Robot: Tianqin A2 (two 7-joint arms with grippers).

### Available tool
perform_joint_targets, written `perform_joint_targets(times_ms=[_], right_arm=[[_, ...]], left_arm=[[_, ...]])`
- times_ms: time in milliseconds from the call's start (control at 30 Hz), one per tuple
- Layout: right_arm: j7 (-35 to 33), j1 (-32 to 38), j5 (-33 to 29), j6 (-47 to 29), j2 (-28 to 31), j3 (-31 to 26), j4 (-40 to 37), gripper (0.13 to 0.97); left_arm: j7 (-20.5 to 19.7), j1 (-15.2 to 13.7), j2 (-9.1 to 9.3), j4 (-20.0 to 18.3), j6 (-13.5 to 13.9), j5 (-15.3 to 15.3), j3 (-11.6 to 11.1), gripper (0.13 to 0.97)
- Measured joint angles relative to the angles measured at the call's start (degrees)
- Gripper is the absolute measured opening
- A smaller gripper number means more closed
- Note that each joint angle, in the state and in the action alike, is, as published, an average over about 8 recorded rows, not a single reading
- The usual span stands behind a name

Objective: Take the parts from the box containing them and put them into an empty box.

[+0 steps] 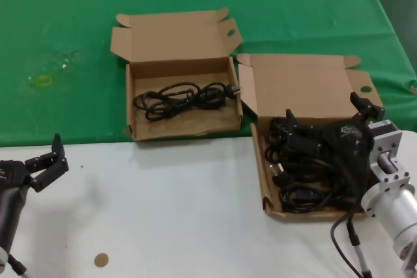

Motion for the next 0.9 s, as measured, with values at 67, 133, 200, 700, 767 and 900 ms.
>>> perform_joint_targets(times_ms=[67,133,200,700,767,900], right_arm=[[0.00,0.00,0.00,0.00,0.00,0.00,0.00,0.966],[0.00,0.00,0.00,0.00,0.00,0.00,0.00,0.966],[0.00,0.00,0.00,0.00,0.00,0.00,0.00,0.966],[0.00,0.00,0.00,0.00,0.00,0.00,0.00,0.966],[0.00,0.00,0.00,0.00,0.00,0.00,0.00,0.966],[0.00,0.00,0.00,0.00,0.00,0.00,0.00,0.966]], left_arm=[[0.00,0.00,0.00,0.00,0.00,0.00,0.00,0.966],[0.00,0.00,0.00,0.00,0.00,0.00,0.00,0.966],[0.00,0.00,0.00,0.00,0.00,0.00,0.00,0.966],[0.00,0.00,0.00,0.00,0.00,0.00,0.00,0.966],[0.00,0.00,0.00,0.00,0.00,0.00,0.00,0.966],[0.00,0.00,0.00,0.00,0.00,0.00,0.00,0.966]])
